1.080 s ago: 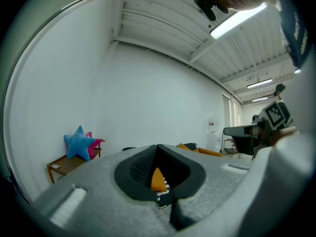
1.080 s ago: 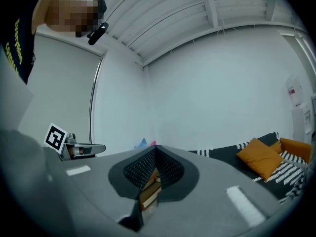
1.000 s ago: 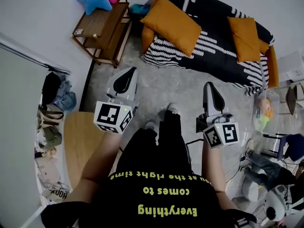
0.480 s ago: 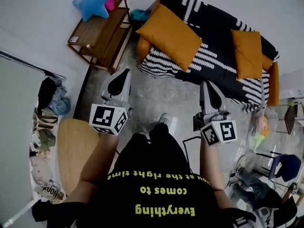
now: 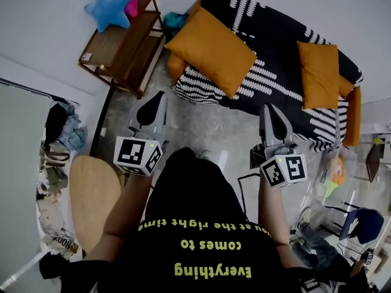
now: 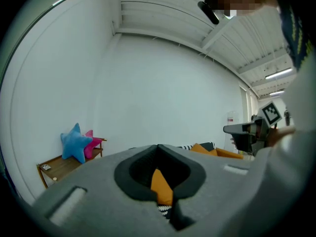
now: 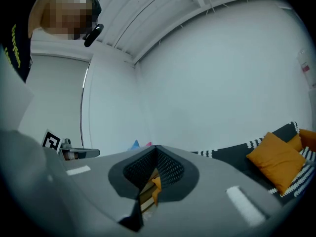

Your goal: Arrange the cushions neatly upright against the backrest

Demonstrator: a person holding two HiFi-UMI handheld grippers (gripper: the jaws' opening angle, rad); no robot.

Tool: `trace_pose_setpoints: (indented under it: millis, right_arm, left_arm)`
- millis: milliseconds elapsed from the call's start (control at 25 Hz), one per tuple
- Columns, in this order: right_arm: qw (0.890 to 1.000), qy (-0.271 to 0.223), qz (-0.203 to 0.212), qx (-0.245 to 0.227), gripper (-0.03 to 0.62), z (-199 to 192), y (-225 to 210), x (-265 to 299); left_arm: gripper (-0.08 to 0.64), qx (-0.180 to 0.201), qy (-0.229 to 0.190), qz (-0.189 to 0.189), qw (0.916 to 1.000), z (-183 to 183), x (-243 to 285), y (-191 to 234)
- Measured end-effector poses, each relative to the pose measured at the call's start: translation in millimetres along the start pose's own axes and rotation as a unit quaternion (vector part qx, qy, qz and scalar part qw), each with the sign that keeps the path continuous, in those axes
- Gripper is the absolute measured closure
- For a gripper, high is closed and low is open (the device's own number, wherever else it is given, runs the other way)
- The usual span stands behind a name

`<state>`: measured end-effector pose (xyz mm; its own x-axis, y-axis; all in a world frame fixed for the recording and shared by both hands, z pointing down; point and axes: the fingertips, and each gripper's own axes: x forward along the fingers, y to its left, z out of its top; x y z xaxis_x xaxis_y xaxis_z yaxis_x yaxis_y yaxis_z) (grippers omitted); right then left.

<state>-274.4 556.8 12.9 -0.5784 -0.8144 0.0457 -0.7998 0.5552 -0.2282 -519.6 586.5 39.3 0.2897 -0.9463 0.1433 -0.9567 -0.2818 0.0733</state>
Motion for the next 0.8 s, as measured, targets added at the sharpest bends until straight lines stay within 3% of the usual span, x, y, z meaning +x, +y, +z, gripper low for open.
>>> trace_pose_setpoints:
  millis: [400,800]
  right_arm:
    - [1.0,0.008,-0.004,0.0,0.581,1.4,-39.4,74.3]
    - [1.0,-0.008,-0.019,-0.015,0.581,31.7,-77.1,219.3]
  left_arm:
    - [0.561,-0.01,0.007,-0.013,0.9998,-3.2,86.5,30.3]
    - [0.56,0.018,-0.01,-0.073,0.9972,34.9,231.2,96.2]
